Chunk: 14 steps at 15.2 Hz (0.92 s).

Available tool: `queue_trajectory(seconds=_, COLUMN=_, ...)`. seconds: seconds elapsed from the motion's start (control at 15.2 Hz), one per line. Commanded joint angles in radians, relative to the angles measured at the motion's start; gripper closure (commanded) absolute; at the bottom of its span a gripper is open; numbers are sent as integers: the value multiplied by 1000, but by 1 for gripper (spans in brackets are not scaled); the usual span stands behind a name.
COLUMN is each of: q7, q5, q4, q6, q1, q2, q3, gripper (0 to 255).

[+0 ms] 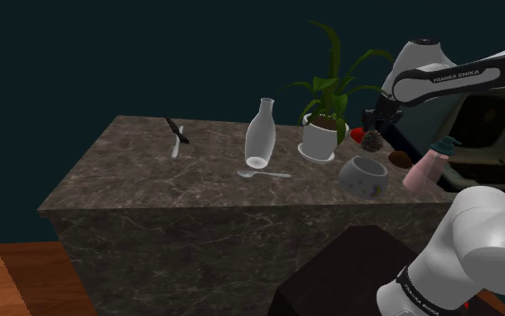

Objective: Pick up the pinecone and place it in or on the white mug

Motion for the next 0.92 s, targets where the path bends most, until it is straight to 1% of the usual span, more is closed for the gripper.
queue_trajectory(seconds=0.0, q7=-4, q5=4, q4=16, q6=-33, q1=-3, q2=-16, q3=16, gripper=255)
queue_trajectory(seconds=0.86, q7=-45, q5=48, q4=148, q6=-211, q1=1, q2=-64, q3=85, gripper=255)
